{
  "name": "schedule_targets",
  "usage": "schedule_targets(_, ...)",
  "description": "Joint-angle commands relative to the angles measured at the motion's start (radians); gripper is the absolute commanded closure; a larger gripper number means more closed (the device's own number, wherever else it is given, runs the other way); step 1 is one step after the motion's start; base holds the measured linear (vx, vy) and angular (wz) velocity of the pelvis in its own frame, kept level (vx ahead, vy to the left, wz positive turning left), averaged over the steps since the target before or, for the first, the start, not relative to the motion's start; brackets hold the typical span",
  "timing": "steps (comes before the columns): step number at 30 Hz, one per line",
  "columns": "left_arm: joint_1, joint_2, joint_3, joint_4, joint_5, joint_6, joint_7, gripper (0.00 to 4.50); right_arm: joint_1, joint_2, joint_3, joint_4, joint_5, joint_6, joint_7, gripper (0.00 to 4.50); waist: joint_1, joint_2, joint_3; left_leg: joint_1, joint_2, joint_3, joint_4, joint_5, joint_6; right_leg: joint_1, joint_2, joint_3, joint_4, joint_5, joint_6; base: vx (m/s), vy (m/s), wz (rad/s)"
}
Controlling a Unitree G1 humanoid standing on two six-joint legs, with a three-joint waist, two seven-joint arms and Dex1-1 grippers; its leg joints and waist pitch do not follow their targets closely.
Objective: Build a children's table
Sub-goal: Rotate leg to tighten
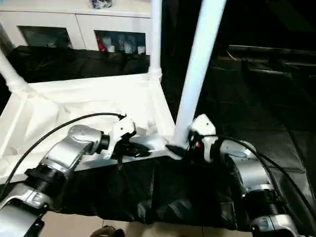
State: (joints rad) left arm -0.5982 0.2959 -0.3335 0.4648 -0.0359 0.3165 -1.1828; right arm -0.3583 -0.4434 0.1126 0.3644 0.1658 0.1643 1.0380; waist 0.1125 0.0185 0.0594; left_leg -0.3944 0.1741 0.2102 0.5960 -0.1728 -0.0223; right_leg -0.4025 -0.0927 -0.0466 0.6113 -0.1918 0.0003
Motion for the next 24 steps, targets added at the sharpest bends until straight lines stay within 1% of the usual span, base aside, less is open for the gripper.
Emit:
schedule_targets(1,-0.007,-0.003,-0.014,-0.036,-0.012,-0.007,-0.024,4.50,-0.001,-0.010,0.020,-0.010,0.004,0.006,0.027,0.69,-0.001,-0.014,-0.073,0.026,0.060,-0.030,-0.065,-0.165,0.075,0.044,-0.062,0.035,-0.064,-0.118,-0.258,0.000,0.000,0.00)
schedule_targets(4,-0.007,0.003,-0.017,-0.042,-0.016,-0.003,-0.029,4.50,-0.001,-0.018,0.037,-0.004,-0.006,0.000,0.044,0.69,-0.001,-0.011,-0.073,0.029,0.060,-0.030,-0.066,-0.175,0.067,0.043,-0.061,0.036,-0.065,-0.125,-0.258,0.000,0.000,0.00)
schedule_targets(5,-0.007,0.004,-0.018,-0.044,-0.017,-0.002,-0.031,4.50,-0.001,-0.019,0.039,-0.002,-0.008,-0.001,0.043,0.86,-0.002,-0.012,-0.072,0.028,0.059,-0.030,-0.067,-0.178,0.066,0.043,-0.061,0.036,-0.066,-0.129,-0.257,0.000,0.000,0.00)
schedule_targets(6,-0.007,0.005,-0.019,-0.045,-0.018,-0.001,-0.033,4.50,-0.002,-0.019,0.040,-0.002,-0.010,-0.003,0.042,0.86,-0.002,-0.012,-0.072,0.029,0.060,-0.030,-0.067,-0.185,0.063,0.043,-0.062,0.036,-0.067,-0.139,-0.256,0.000,0.000,0.00)
schedule_targets(8,-0.008,0.005,-0.020,-0.047,-0.017,0.000,-0.037,4.50,-0.003,-0.015,0.037,-0.002,-0.007,0.002,0.042,1.07,-0.001,-0.011,-0.073,0.030,0.060,-0.031,-0.067,-0.186,0.059,0.043,-0.062,0.036,-0.067,-0.143,-0.254,0.000,0.000,0.00)
schedule_targets(11,-0.008,0.005,-0.022,-0.047,-0.016,0.001,-0.041,4.50,-0.004,-0.011,0.035,-0.002,-0.003,0.005,0.046,1.33,-0.001,-0.012,-0.073,0.029,0.059,-0.030,-0.067,-0.181,0.060,0.044,-0.061,0.036,-0.066,-0.131,-0.256,0.000,0.000,0.00)
schedule_targets(12,-0.007,0.006,-0.023,-0.048,-0.016,0.002,-0.042,4.50,-0.003,-0.009,0.036,-0.002,-0.001,0.006,0.048,1.50,0.000,-0.011,-0.074,0.029,0.059,-0.030,-0.066,-0.176,0.061,0.044,-0.061,0.036,-0.064,-0.122,-0.258,0.000,0.000,0.00)
schedule_targets(13,-0.006,0.007,-0.024,-0.049,-0.015,0.002,-0.043,4.50,-0.002,-0.007,0.037,-0.002,0.000,0.004,0.049,1.50,0.000,-0.011,-0.074,0.028,0.059,-0.030,-0.065,-0.174,0.062,0.044,-0.061,0.036,-0.064,-0.118,-0.259,0.000,0.000,0.00)
schedule_targets(14,-0.005,0.011,-0.026,-0.051,-0.015,0.004,-0.045,4.50,-0.001,-0.003,0.040,0.002,0.003,0.004,0.050,1.66,0.000,-0.011,-0.074,0.028,0.059,-0.031,-0.066,-0.174,0.063,0.044,-0.061,0.035,-0.064,-0.116,-0.260,0.000,0.000,0.00)
schedule_targets(16,-0.002,0.016,-0.029,-0.054,-0.015,0.006,-0.048,4.50,0.001,0.002,0.043,0.005,0.002,0.003,0.049,1.73,0.000,-0.009,-0.074,0.028,0.059,-0.031,-0.066,-0.174,0.063,0.045,-0.061,0.034,-0.063,-0.113,-0.262,0.000,0.000,0.00)
schedule_targets(21,-0.005,0.019,-0.029,-0.055,-0.012,0.012,-0.049,4.50,0.007,0.017,0.045,0.001,0.006,0.005,0.042,1.78,0.000,-0.010,-0.074,0.027,0.059,-0.031,-0.066,-0.183,0.060,0.045,-0.062,0.035,-0.064,-0.128,-0.260,0.000,0.000,0.00)
schedule_targets(24,-0.007,0.007,-0.023,-0.043,-0.005,0.018,-0.016,4.50,0.013,0.041,0.041,0.005,-0.001,0.012,-0.003,1.78,0.000,-0.010,-0.073,0.029,0.058,-0.031,-0.067,-0.191,0.054,0.043,-0.061,0.035,-0.066,-0.138,-0.258,0.000,0.000,0.00)
